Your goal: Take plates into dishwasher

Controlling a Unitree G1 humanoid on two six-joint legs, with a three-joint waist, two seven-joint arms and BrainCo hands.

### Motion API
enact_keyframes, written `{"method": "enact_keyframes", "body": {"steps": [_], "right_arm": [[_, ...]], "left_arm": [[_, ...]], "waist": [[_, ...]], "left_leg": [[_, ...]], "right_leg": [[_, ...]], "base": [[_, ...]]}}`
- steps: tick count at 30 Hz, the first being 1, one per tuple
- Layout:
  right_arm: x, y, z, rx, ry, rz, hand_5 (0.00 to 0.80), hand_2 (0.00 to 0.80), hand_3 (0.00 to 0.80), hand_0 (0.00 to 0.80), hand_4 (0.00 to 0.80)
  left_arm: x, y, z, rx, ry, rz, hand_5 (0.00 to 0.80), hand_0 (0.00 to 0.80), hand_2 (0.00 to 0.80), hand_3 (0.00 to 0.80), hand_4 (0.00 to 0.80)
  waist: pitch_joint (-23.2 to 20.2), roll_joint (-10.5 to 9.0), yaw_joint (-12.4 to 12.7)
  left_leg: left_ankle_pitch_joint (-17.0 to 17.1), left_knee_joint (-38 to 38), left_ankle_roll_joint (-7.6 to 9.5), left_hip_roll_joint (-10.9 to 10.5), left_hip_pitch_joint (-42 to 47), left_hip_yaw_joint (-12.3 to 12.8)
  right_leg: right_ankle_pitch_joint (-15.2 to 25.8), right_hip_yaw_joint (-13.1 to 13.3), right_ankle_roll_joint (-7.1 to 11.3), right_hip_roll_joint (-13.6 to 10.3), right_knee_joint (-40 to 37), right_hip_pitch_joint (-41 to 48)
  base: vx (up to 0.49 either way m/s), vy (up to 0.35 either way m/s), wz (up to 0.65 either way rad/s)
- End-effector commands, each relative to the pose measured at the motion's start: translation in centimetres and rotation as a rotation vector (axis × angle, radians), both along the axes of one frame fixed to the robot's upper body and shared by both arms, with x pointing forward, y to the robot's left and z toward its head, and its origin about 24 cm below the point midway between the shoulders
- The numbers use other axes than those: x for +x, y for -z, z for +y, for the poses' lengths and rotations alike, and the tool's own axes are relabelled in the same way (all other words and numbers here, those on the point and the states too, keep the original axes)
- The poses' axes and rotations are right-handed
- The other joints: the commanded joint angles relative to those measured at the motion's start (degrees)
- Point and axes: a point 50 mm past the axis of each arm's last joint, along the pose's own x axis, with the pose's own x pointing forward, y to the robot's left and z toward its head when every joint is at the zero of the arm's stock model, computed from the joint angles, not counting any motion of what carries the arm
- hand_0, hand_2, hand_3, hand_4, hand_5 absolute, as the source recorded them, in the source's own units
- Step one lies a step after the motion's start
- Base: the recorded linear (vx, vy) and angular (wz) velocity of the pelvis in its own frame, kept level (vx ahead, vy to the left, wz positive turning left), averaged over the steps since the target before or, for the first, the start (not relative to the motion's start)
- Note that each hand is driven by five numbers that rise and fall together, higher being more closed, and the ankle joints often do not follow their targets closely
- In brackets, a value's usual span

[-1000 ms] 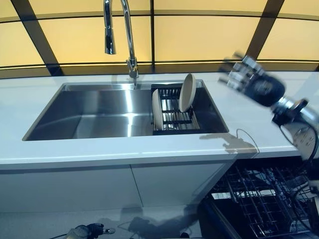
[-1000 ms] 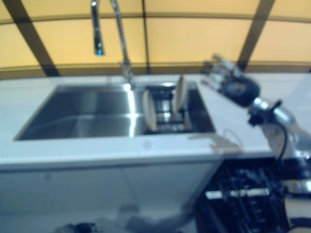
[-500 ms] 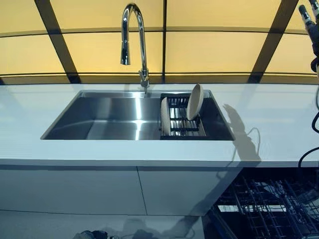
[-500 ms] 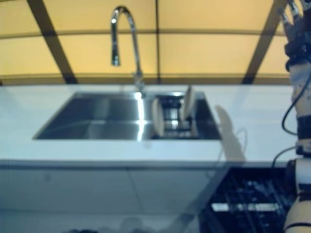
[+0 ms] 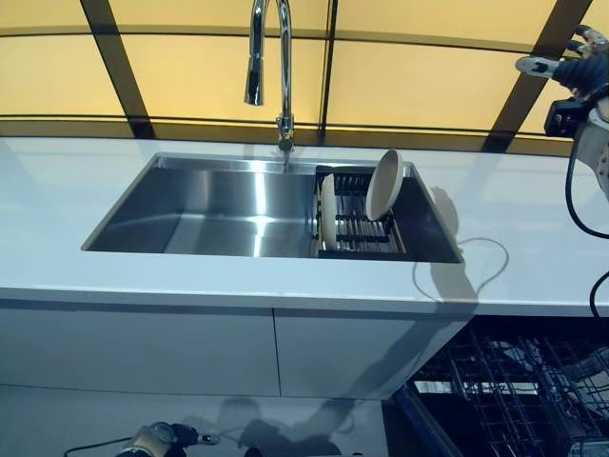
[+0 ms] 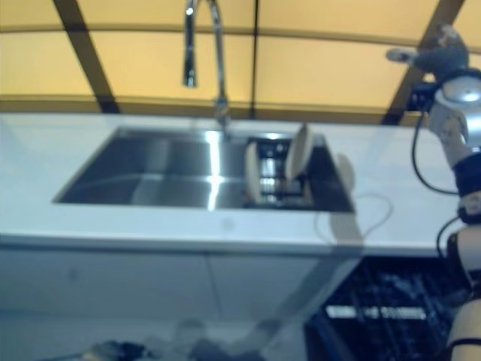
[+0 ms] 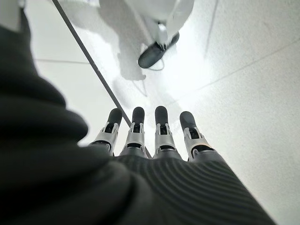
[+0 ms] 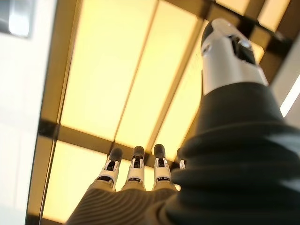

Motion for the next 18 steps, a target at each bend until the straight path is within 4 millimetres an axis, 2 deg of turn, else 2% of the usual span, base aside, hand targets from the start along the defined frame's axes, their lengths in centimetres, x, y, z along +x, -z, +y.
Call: {"method": "enact_keyframes", "body": {"steps": [1, 2, 3, 4, 7, 10, 13, 18], "right_arm": [[-1.1, -5.8, 0.1, -0.146, 0.061, -0.092, 0.0, 0.0, 0.0, 0.0, 0.0], [-1.0, -5.7, 0.2, -0.138, 0.064, -0.082, 0.0, 0.0, 0.0, 0.0, 0.0], [-0.5, -5.3, 0.6, -0.116, 0.069, -0.051, 0.0, 0.0, 0.0, 0.0, 0.0], [-0.4, -5.2, 0.5, -0.07, 0.061, -0.051, 0.0, 0.0, 0.0, 0.0, 0.0], [-0.4, -5.0, 0.8, -0.044, 0.059, -0.011, 0.0, 0.0, 0.0, 0.0, 0.0], [-0.1, -4.7, 1.2, 0.043, 0.062, 0.017, 0.0, 0.0, 0.0, 0.0, 0.0], [0.0, -4.8, 1.3, 0.026, 0.06, 0.018, 0.0, 0.0, 0.0, 0.0, 0.0], [0.4, -3.8, 1.4, -0.005, 0.027, 0.084, 0.0, 0.0, 0.0, 0.0, 0.0]], "left_arm": [[2.9, -1.7, 1.4, 0.044, 0.018, -0.032, 0.0, 0.0, 0.0, 0.0, 0.0], [2.9, -1.8, 1.7, 0.049, 0.01, -0.028, 0.0, 0.0, 0.0, 0.0, 0.0], [3.0, -2.1, 2.2, 0.059, -0.015, -0.032, 0.0, 0.0, 0.0, 0.0, 0.0], [3.4, -2.3, 2.4, 0.07, -0.024, -0.036, 0.0, 0.0, 0.0, 0.0, 0.0], [3.5, -2.7, 2.9, 0.084, -0.038, -0.02, 0.0, 0.0, 0.0, 0.0, 0.0], [3.1, -2.4, 2.8, 0.092, -0.04, -0.008, 0.0, 0.0, 0.0, 0.0, 0.0], [3.3, -2.6, 3.0, 0.098, -0.026, -0.014, 0.0, 0.0, 0.0, 0.0, 0.0], [2.4, -2.0, 2.8, 0.085, -0.074, -0.007, 0.0, 0.0, 0.0, 0.0, 0.0]], "waist": [[3.57, -0.93, 1.94], [3.93, -0.93, 1.83], [4.87, -1.52, 1.73], [5.04, -1.68, 1.96], [5.58, -1.84, 1.92], [6.05, -1.6, 2.56], [6.15, -1.53, 2.45], [5.72, -1.1, 2.02]], "left_leg": [[-4.23, 6.31, 1.2, 1.09, -0.24, -1.16], [-4.19, 6.2, 0.96, 1.34, 0.24, -1.26], [-4.91, 6.44, 0.19, 1.93, 0.94, -1.47], [-5.42, 6.99, 0.35, 2.59, 0.18, -1.99], [-2.96, 4.96, -1.43, 4.28, -1.14, -1.57], [-0.37, 0.95, -2.62, 4.28, -2.11, -2.36], [0.47, -0.89, -3.22, 3.92, -2.78, -2.65], [0.57, -1.74, -3.7, 3.74, -3.54, -2.23]], "right_leg": [[0.1, 1.94, 3.58, -4.52, 22.1, -7.13], [-0.06, 2.03, 3.41, -4.59, 20.54, -7.63], [0.21, 0.94, 3.2, -4.65, 12.68, -6.68], [-1.31, 1.41, 2.44, -4.2, 10.98, -5.39], [-0.45, 1.55, 2.39, -2.16, 4.6, -3.83], [0.92, 1.14, 2.3, -1.02, -0.58, -2.2], [1.81, 0.75, 2.42, -0.57, -3.19, -1.89], [2.07, 0.19, 2.74, -0.54, -3.77, -2.84]], "base": [[0.152, -0.017, 0.05], [0.203, -0.15, 0.03], [0.138, -0.205, 0.0], [0.123, -0.278, 0.04], [0.083, -0.155, 0.07], [0.062, -0.033, 0.05], [0.004, 0.014, 0.0], [0.031, 0.062, -0.01]]}}
